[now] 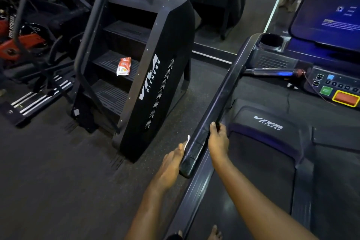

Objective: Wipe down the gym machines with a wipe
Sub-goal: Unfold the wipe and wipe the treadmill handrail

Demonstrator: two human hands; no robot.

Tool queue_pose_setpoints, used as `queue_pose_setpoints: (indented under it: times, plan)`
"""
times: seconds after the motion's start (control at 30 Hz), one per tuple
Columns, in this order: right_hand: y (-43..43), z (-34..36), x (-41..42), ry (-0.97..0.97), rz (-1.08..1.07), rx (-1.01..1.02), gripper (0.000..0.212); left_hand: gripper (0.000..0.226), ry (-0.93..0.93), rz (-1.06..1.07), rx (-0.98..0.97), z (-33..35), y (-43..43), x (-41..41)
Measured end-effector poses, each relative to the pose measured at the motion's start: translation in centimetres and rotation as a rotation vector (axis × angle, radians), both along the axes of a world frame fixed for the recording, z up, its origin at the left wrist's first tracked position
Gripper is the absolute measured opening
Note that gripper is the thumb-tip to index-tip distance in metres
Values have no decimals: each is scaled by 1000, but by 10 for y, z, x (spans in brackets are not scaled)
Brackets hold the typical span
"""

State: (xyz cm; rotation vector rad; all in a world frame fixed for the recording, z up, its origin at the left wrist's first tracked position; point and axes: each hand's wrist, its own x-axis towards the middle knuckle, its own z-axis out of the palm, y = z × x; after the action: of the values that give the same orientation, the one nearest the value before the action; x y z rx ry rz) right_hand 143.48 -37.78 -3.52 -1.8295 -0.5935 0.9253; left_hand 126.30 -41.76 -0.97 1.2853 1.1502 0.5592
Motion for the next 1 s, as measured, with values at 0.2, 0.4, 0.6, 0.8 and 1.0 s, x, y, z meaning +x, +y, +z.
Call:
queue_pose_setpoints:
  times: [0.2,0.4,0.6,0.8,1.0]
  plan:
    - [-1,0,-4,-47,0,28,45,67,63,-85,-4,-12,44,26]
    - [1,-5,-16,-12,-54,69,51,60,-2,-190,28,-8,20,-1]
    - [5,-12,-18,25,-83,81,52,57,-99,-252,-12,-23,32,-12]
    - [6,-9,-17,19,-96,91,48,76,-67,-255,-59,-38,67,15]
    - [7,-16,-19,4,-129,117,50,66,-188,-226,-56,-65,34,-10]
